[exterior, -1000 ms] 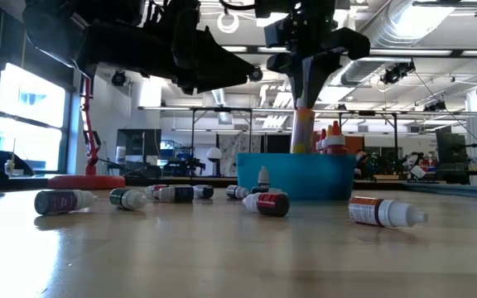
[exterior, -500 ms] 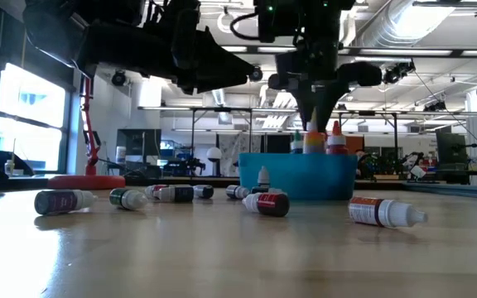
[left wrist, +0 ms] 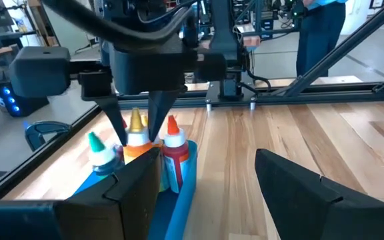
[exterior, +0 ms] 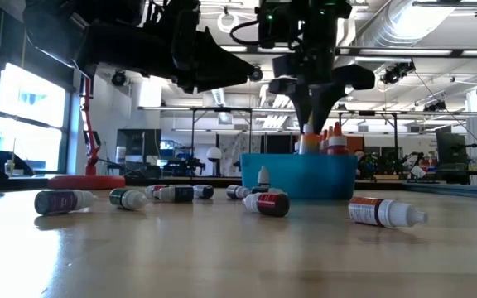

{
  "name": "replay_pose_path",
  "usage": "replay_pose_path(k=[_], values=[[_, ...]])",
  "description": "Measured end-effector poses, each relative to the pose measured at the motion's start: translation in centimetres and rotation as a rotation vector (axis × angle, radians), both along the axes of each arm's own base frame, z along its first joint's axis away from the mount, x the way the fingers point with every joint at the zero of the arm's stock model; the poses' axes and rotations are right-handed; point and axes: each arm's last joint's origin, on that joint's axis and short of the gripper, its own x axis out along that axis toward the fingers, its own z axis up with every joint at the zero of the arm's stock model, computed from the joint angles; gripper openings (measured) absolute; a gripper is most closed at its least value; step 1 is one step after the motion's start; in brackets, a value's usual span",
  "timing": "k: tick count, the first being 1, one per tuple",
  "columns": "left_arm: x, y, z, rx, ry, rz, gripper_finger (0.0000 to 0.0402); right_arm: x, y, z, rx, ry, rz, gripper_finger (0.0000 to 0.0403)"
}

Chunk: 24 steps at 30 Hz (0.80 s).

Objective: Pick & Place food coloring
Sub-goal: Put the big yellow food coloring bottle into the blue bin

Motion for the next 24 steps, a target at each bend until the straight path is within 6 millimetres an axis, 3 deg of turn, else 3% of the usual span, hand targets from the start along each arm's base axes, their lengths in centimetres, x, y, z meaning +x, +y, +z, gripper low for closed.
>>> replay_pose_path(k=[16,24], values=[[0.0,0.0,0.0,0.0,0.0,0.0,0.0239,-0.1,-0.4,0.0,0.02,-0.009,-0.051,0.0123],[0.0,0.1,-0.2,0.001,0.018,0.044,0.0239,-0.3,1.1,0.5,-0.158,0.028,-0.098,0.0121]])
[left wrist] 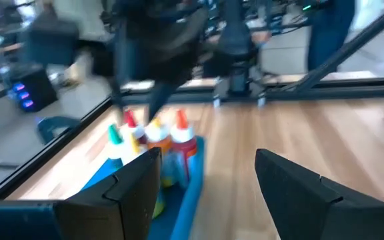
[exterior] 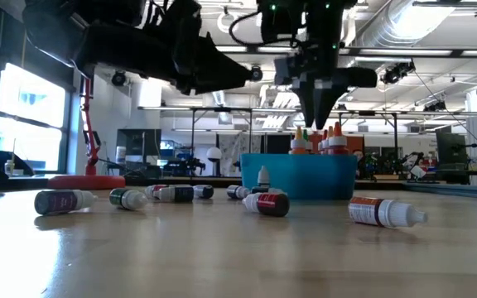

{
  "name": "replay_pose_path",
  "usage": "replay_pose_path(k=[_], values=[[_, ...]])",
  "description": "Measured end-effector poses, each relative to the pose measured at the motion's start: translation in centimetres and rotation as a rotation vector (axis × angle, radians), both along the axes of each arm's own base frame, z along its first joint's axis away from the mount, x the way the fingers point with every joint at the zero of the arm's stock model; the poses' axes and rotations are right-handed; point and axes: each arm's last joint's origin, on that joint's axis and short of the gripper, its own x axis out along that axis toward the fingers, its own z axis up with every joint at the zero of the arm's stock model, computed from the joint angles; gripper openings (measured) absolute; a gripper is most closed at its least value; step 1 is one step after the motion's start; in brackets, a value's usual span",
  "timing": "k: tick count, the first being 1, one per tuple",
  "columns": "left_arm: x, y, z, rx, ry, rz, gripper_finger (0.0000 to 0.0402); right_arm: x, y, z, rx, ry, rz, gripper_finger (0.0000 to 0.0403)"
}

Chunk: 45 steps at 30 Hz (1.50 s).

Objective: Pick & Place food coloring
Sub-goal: Put the big yellow food coloring bottle into the blue bin

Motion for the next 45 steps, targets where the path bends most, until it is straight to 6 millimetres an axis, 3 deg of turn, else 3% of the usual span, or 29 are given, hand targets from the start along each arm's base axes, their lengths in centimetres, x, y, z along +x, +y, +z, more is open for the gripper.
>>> replay_pose_path(k=[5,11,14,16,19,24,29,34,39,45], values=[[-0.1,0.2,-0.6,0.006,0.057,0.086,0.0219,-0.7,2.4,1.1,-0.02,0.001,0.016,0.0103],[0.2,0.2,-0.1,0.001,0.045,0.079,0.0133,-2.1,5.1,3.8,-0.144,-0.108,-0.057,0.0043],[0.9,0.8,0.4,-0.014,0.084,0.102,0.0068,-3.6,6.0,5.7,-0.085,-0.211,-0.153,0.0008],[1.6,1.3,0.8,-0.046,0.127,0.1,0.0023,-4.9,6.2,7.0,-0.038,-0.292,-0.274,0.0007],[2.9,2.4,1.5,-0.13,0.197,0.093,0.0013,-7.1,6.2,7.8,0.014,-0.432,-0.455,0.001],[4.4,5.2,2.9,-0.188,0.375,0.096,0.0009,-10.2,6.5,5.4,0.14,-0.675,-0.53,0.0004],[6.0,7.0,1.8,-0.2,0.425,0.071,0.0003,-11.8,7.0,1.4,0.181,-0.996,-0.476,0.0002],[7.9,7.9,-0.8,-0.22,0.491,0.112,0.0001,-13.1,6.8,-2.2,0.153,-1.251,-0.432,0.0002],[10.0,9.0,-1.4,-0.224,0.494,0.131,0.0,-14.4,6.5,-4.8,0.143,-1.326,-0.394,0.0003],[11.8,10.2,-2.6,-0.255,0.522,0.164,0.0,-14.8,6.5,-5.3,0.121,-1.323,-0.383,0.0002]])
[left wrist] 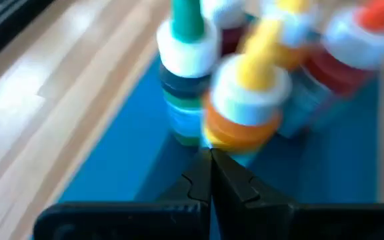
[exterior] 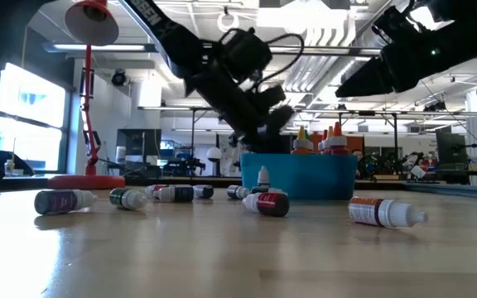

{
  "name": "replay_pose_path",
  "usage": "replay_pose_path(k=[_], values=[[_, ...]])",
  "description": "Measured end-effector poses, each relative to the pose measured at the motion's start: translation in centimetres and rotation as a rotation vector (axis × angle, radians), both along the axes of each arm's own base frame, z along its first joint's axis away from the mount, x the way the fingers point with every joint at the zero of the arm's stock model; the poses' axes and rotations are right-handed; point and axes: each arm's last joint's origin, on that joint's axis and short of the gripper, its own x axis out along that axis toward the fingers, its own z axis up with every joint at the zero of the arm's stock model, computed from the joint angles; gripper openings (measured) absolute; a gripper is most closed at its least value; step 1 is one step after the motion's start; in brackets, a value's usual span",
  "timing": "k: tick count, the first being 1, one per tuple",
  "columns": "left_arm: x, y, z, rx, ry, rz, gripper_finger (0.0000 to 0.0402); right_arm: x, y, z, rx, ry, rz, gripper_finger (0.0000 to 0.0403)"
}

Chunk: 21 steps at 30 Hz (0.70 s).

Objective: Pick & Place food coloring
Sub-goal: Put the big yellow food coloring bottle into the blue bin

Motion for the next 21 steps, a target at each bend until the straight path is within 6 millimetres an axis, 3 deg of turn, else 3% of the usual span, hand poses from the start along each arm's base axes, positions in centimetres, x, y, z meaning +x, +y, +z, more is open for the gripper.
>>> replay_pose_path(k=[6,21], values=[[0.3,0.2,-1.6,-0.039,0.04,0.01,0.0,0.0,0.0,0.3,-0.072,0.009,0.03,0.0002],[0.6,0.3,-1.3,-0.071,-0.018,-0.038,0.0,0.1,0.0,0.6,-0.08,-0.017,0.03,0.0003]])
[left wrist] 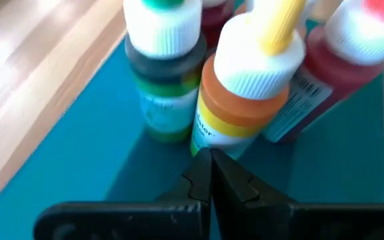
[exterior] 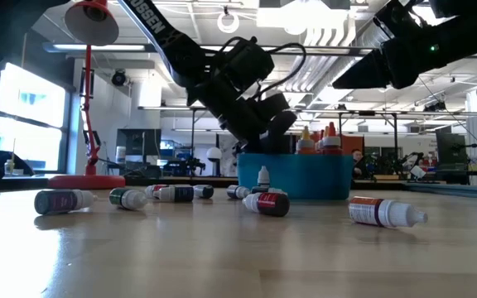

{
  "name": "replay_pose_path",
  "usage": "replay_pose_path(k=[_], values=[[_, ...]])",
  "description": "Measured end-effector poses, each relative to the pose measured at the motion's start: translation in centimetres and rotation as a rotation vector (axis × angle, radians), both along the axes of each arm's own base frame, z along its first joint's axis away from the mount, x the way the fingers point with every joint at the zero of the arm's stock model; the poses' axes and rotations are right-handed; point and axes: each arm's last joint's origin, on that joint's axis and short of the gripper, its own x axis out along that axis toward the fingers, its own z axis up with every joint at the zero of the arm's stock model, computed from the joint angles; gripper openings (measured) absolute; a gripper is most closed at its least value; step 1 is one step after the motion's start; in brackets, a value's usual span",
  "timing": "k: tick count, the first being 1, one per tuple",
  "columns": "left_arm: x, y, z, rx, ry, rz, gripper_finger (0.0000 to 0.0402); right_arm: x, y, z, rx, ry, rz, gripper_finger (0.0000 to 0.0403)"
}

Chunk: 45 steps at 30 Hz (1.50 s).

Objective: Pick & Place food coloring
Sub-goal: Put the big yellow food coloring bottle into the blue bin, then put the small orange food coloring bottle into the blue bin

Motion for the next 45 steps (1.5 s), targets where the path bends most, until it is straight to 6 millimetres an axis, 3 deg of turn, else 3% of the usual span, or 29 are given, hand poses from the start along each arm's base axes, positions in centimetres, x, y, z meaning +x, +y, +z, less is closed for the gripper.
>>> replay_pose_path(k=[16,18,21,28,34,38,43,45], values=[[-0.3,0.2,0.2,-0.016,0.025,-0.009,0.0,0.1,0.1,0.0,0.045,-0.015,0.041,0.0002],[-1.1,-0.1,1.6,-0.052,0.045,-0.036,0.0,0.1,0.2,0.0,0.082,-0.031,0.077,0.0001],[-2.5,-1.1,5.3,-0.052,0.038,-0.082,0.0,0.2,0.5,0.3,0.11,-0.057,0.145,0.0003],[-8.0,-5.0,13.8,0.135,0.064,-0.153,0.0,0.8,1.0,0.9,0.192,-0.154,0.302,0.0006],[-13.7,-8.9,17.8,0.164,0.137,-0.104,0.0,2.2,1.1,0.5,0.234,-0.217,0.321,0.0045],[-16.5,-11.9,17.9,0.16,0.217,-0.061,0.0,3.7,1.6,0.0,0.255,-0.206,0.392,0.0089],[-18.6,-15.5,15.5,0.157,0.266,0.017,0.0,6.6,3.9,1.8,0.236,-0.123,0.443,0.0129],[-19.3,-16.6,14.2,0.155,0.26,0.079,0.0,7.9,4.9,3.0,0.296,-0.085,0.386,0.0134]])
